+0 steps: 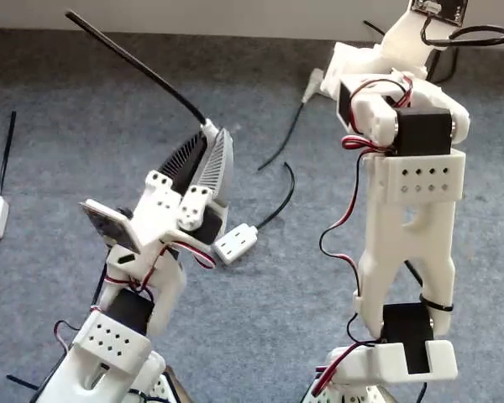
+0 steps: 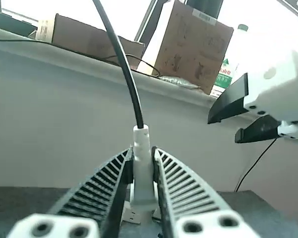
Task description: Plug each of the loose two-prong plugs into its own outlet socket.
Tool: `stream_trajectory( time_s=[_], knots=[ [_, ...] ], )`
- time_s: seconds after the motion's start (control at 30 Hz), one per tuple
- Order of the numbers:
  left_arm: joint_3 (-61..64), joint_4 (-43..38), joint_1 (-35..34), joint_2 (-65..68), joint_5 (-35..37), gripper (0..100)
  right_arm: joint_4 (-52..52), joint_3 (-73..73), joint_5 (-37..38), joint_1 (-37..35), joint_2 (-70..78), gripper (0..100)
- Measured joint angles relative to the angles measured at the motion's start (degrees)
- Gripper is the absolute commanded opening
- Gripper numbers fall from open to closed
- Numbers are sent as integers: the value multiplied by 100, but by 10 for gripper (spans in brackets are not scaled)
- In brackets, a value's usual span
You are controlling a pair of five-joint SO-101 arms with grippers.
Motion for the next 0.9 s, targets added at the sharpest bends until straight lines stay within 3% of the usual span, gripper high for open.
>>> stream_trajectory(
  time_s=[0.13, 0.23, 0.3, 0.4, 0.53, 0.67, 0.77, 0.9],
  knots=[
    [431, -1284, 193, -9, 343, 7, 0, 0, 26, -44, 0, 249],
    [571, -2119, 141, -9, 1538, 7, 79, 0, 35, -53, 0, 249],
    [571, -2189, -88, -9, 2637, 7, 167, 0, 35, -53, 0, 249],
    [422, -1662, -624, -9, 4396, 7, 334, 0, 35, -105, 0, 249],
    [-255, 88, -1327, -9, 6075, 7, 580, 0, 35, -545, 0, 248],
    [-545, 1284, -1477, -9, 6444, 7, 862, 18, 35, -1240, 0, 187],
    [-545, 1415, -1451, 0, 6505, 7, 1152, 44, 35, -1811, 0, 93],
    [-545, 1433, -1512, 0, 6505, 7, 1231, 176, 79, -2198, 26, 81]
  ],
)
